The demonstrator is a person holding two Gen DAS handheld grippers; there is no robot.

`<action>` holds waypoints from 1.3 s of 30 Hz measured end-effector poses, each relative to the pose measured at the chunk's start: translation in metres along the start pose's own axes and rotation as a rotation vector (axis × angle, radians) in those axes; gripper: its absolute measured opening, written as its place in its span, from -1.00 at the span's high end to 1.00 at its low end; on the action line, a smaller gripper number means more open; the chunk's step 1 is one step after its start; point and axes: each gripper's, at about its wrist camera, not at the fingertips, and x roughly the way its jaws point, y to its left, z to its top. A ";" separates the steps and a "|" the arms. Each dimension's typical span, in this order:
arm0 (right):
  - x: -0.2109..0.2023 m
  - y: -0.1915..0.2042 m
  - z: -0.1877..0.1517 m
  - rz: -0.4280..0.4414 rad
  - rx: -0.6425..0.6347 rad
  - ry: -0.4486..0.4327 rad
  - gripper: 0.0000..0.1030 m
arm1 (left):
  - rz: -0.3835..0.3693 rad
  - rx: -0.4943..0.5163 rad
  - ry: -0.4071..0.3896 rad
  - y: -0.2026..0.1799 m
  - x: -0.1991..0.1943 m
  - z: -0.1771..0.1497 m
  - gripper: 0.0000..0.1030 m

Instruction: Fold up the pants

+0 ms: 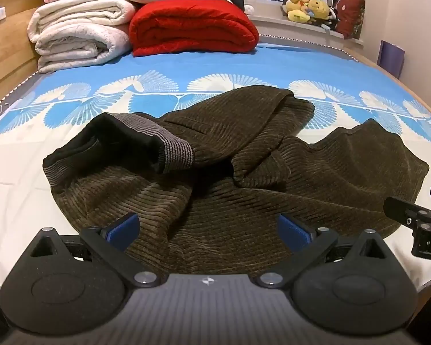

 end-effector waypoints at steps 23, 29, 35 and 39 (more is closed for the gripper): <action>0.001 -0.005 -0.005 0.026 -0.026 -0.024 -0.88 | -0.002 -0.012 0.002 0.002 0.000 -0.003 -0.99; 0.001 -0.004 -0.005 0.024 -0.034 -0.009 -0.88 | -0.003 -0.011 0.006 0.002 0.000 0.000 -0.99; 0.002 -0.004 -0.005 0.014 -0.041 -0.028 -0.88 | 0.000 -0.005 0.002 0.001 0.000 0.000 -0.99; 0.002 -0.005 -0.004 0.015 -0.033 -0.027 -0.85 | 0.002 0.003 -0.010 0.001 0.000 0.000 -0.99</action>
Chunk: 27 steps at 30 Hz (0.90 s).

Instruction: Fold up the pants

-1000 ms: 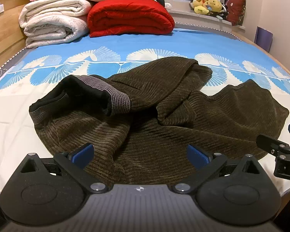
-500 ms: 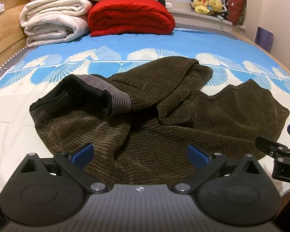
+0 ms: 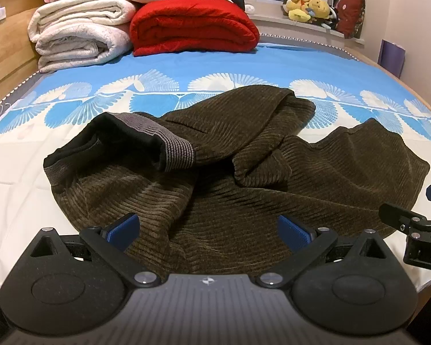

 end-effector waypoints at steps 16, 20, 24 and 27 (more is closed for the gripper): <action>-0.056 -0.047 0.072 0.050 0.071 -0.197 0.36 | -0.222 -0.007 -0.071 0.064 -0.018 0.100 0.68; -0.051 -0.060 0.099 0.092 0.012 -0.217 0.36 | -0.259 0.192 -0.045 0.074 0.010 0.138 0.68; -0.018 -0.056 0.115 0.155 -0.042 -0.141 0.35 | -0.330 0.303 0.007 0.083 0.055 0.130 0.67; 0.029 -0.039 0.123 0.236 -0.089 -0.017 0.25 | -0.333 0.411 0.105 0.074 0.080 0.117 0.59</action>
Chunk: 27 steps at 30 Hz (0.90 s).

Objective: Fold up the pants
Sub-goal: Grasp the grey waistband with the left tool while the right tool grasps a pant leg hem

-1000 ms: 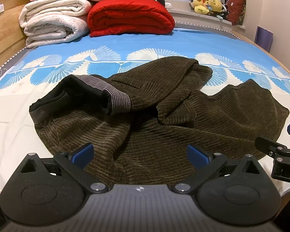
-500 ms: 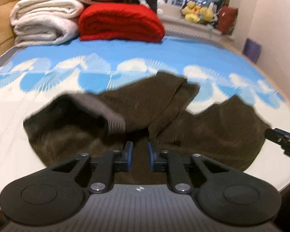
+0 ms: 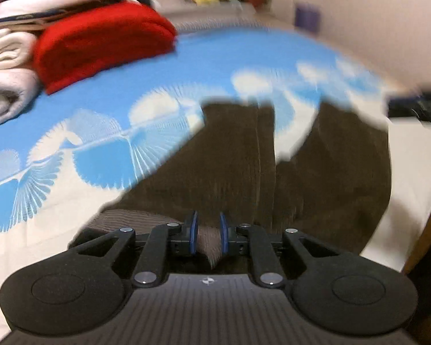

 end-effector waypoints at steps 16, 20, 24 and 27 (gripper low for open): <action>0.180 0.104 -0.032 0.319 -0.163 0.372 -0.64 | 0.230 0.128 0.091 0.039 0.053 0.012 0.64; 0.176 0.113 -0.032 0.315 -0.214 0.399 -0.65 | 0.535 -0.324 -0.020 0.142 0.035 0.028 1.00; 0.166 0.117 -0.036 0.273 -0.281 0.393 -0.26 | 0.669 -0.537 -0.004 0.202 0.045 0.026 1.00; 0.157 0.103 -0.029 0.312 -0.224 0.389 0.10 | 0.619 -0.611 -0.005 0.218 0.054 0.034 0.96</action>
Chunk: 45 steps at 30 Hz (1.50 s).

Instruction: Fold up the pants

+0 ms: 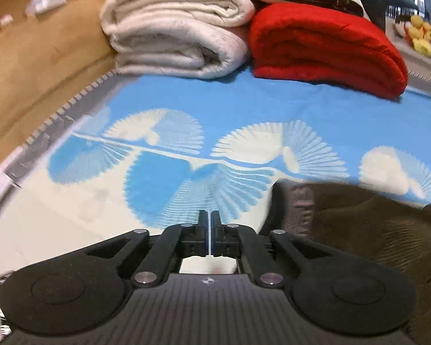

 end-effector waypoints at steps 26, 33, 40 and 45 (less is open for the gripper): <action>-0.056 -0.185 -0.024 -0.017 0.890 -0.225 0.15 | -0.266 0.042 0.242 -0.038 0.108 -0.045 -0.52; 0.009 -0.185 -0.018 0.006 0.990 -0.080 -0.15 | -0.227 0.149 0.241 -0.029 0.097 -0.038 0.33; 0.026 -0.177 -0.001 0.019 1.006 -0.112 0.94 | -0.011 0.134 0.283 0.015 0.098 -0.034 0.33; -0.020 -0.190 0.002 -0.024 1.025 -0.266 0.97 | -0.018 0.162 0.286 0.017 0.097 -0.035 0.32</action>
